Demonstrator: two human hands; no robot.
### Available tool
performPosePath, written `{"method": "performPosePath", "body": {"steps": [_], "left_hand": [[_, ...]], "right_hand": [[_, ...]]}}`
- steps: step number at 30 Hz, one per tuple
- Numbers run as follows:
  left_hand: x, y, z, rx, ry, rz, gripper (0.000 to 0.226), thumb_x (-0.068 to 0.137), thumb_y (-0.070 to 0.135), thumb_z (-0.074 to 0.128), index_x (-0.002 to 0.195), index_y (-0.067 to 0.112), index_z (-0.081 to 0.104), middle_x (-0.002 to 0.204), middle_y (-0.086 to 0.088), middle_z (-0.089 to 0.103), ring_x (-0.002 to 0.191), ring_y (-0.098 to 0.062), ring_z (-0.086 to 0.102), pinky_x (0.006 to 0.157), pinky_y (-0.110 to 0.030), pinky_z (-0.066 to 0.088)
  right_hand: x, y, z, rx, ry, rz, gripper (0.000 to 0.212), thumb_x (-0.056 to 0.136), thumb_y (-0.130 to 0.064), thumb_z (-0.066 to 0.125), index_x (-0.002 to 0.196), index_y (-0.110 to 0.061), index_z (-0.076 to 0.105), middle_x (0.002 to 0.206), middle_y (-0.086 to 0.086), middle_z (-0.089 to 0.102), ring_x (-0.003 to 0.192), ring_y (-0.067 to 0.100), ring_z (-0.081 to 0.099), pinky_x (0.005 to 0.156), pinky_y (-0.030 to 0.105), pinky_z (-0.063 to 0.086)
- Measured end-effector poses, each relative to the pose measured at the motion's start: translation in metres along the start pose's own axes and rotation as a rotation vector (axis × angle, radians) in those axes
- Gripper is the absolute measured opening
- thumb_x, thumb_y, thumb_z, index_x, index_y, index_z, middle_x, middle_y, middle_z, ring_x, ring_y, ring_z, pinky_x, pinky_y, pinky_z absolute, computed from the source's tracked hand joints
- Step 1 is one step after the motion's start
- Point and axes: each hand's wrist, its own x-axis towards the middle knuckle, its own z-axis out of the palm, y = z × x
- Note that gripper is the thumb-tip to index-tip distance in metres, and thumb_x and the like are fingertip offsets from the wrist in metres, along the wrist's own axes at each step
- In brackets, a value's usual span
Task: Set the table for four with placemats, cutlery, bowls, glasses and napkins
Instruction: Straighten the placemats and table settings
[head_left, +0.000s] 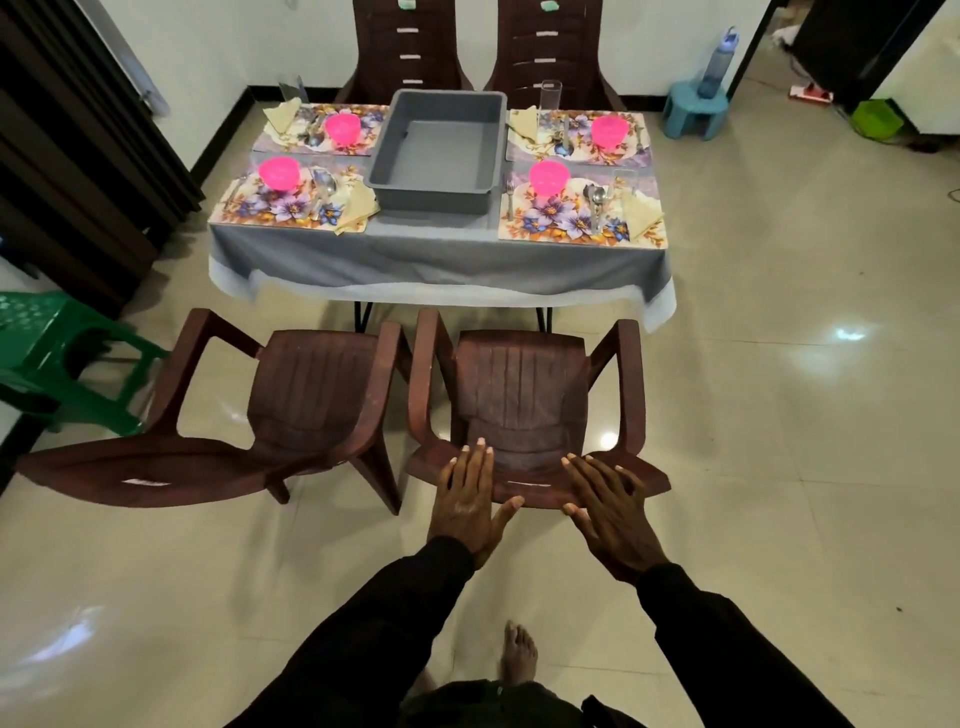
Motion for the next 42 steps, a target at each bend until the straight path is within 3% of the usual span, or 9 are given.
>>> {"method": "performPosePath", "body": {"steps": [4,6,12,17,22,26,29,31,42], "left_hand": [[0.003,-0.011,-0.007,0.056,-0.023,0.134,0.087,0.099,0.073,0.006,0.162,0.015,-0.003,0.169,-0.004,-0.016,0.156,-0.022,-0.012,0.125,-0.043,-0.011],[0.004,-0.025,-0.014,0.090,-0.015,0.205,0.082,0.101,0.070,0.011,0.162,0.016,-0.004,0.168,-0.004,-0.018,0.156,-0.023,-0.015,0.124,-0.049,-0.011],[-0.030,-0.096,-0.046,0.038,0.092,0.238,0.075,0.104,0.063,0.007,0.162,0.016,0.000,0.170,-0.003,-0.008,0.156,-0.019,-0.014,0.124,-0.052,-0.005],[-0.078,-0.242,-0.079,0.082,0.176,0.158,0.072,0.106,0.057,0.014,0.162,0.012,0.012,0.170,-0.007,0.001,0.157,-0.022,-0.005,0.125,-0.054,-0.001],[-0.127,-0.398,-0.107,0.126,0.193,0.068,0.070,0.106,0.054,0.021,0.158,0.008,0.028,0.168,-0.011,0.018,0.157,-0.026,0.010,0.125,-0.057,0.008],[-0.146,-0.496,-0.126,0.088,0.175,-0.001,0.073,0.106,0.057,0.016,0.153,0.005,0.040,0.162,-0.014,0.033,0.153,-0.031,0.024,0.123,-0.059,0.014],[-0.148,-0.552,-0.129,0.110,0.175,-0.054,0.074,0.106,0.057,0.020,0.149,0.003,0.047,0.158,-0.016,0.040,0.150,-0.034,0.031,0.120,-0.063,0.020],[-0.146,-0.574,-0.131,0.113,0.177,-0.014,0.071,0.106,0.056,0.021,0.151,0.007,0.045,0.161,-0.014,0.036,0.151,-0.033,0.029,0.119,-0.064,0.022],[-0.121,-0.591,-0.136,0.167,0.252,0.115,0.071,0.100,0.057,0.036,0.157,0.015,0.034,0.166,-0.011,0.026,0.155,-0.032,0.019,0.120,-0.065,0.015]], "right_hand": [[0.001,-0.004,-0.002,-0.022,0.015,0.032,0.054,0.108,-0.044,0.029,0.157,-0.021,0.035,0.161,-0.008,0.036,0.146,0.017,0.036,0.116,0.047,0.025],[0.002,-0.012,0.001,-0.022,0.027,0.089,0.057,0.108,-0.047,0.027,0.155,-0.018,0.039,0.159,-0.003,0.039,0.145,0.021,0.040,0.116,0.052,0.026],[0.019,-0.111,0.023,0.018,0.088,0.077,0.061,0.107,-0.047,0.026,0.156,-0.011,0.035,0.164,0.005,0.031,0.151,0.023,0.030,0.121,0.057,0.019],[0.074,-0.267,0.066,0.072,0.066,0.054,0.062,0.106,-0.048,0.031,0.159,-0.014,0.029,0.168,0.004,0.021,0.156,0.020,0.013,0.123,0.058,0.015],[0.133,-0.420,0.094,0.169,0.070,0.002,0.061,0.108,-0.047,0.033,0.159,-0.015,0.027,0.167,0.005,0.021,0.156,0.019,0.010,0.126,0.053,0.010],[0.170,-0.514,0.110,0.108,-0.015,-0.018,0.066,0.108,-0.054,0.019,0.158,-0.012,0.030,0.166,0.008,0.026,0.156,0.022,0.016,0.127,0.049,0.009],[0.177,-0.534,0.130,0.022,-0.084,0.050,0.077,0.105,-0.061,0.008,0.157,-0.010,0.033,0.163,0.010,0.032,0.154,0.026,0.022,0.126,0.049,0.006],[0.175,-0.534,0.136,-0.031,-0.083,0.068,0.076,0.105,-0.062,0.012,0.156,-0.011,0.036,0.161,0.009,0.036,0.153,0.026,0.025,0.126,0.048,0.006],[0.190,-0.539,0.144,-0.068,-0.062,0.130,0.076,0.103,-0.066,0.027,0.158,-0.013,0.032,0.163,0.008,0.031,0.155,0.027,0.018,0.124,0.055,0.013]]}}
